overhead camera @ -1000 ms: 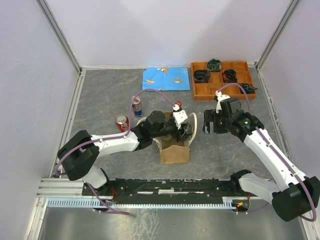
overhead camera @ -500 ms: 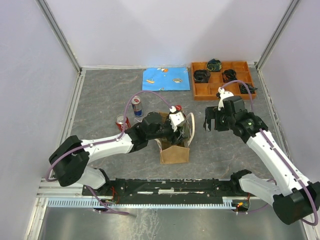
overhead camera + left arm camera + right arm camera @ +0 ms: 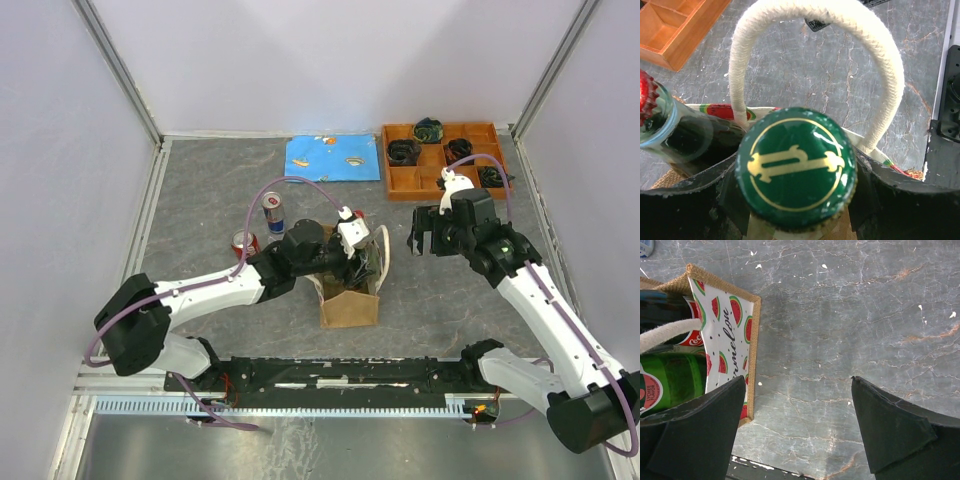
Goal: Place the beverage into the canvas bag
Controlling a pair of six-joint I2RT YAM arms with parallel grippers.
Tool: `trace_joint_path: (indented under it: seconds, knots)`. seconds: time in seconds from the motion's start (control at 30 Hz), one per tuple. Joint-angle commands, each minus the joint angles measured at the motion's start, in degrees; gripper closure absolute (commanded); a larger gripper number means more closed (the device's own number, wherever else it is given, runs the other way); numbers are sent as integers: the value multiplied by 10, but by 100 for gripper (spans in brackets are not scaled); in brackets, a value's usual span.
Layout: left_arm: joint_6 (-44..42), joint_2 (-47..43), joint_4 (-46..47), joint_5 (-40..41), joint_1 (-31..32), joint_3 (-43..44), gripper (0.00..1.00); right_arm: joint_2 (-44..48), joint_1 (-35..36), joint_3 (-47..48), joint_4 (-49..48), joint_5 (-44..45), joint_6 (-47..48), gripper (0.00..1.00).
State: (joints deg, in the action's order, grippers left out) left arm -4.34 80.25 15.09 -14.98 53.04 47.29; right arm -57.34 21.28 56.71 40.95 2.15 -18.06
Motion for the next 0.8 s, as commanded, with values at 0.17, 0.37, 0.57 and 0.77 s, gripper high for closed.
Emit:
trace_joint_path:
  seconds: [0.17,0.37,0.57,0.77]
  knots:
    - [24,38,170,10,6,12,97,13,1,5,-9,9,3,6]
    - [17,69,194,9,5,3,97,17,2,1,-1,13,7,6]
    - [4,80,202,17,5,-16,97,13,2,-3,-1,11,8,6]
    - [-1,84,208,26,6,-35,97,6,1,-8,-9,7,7,6]
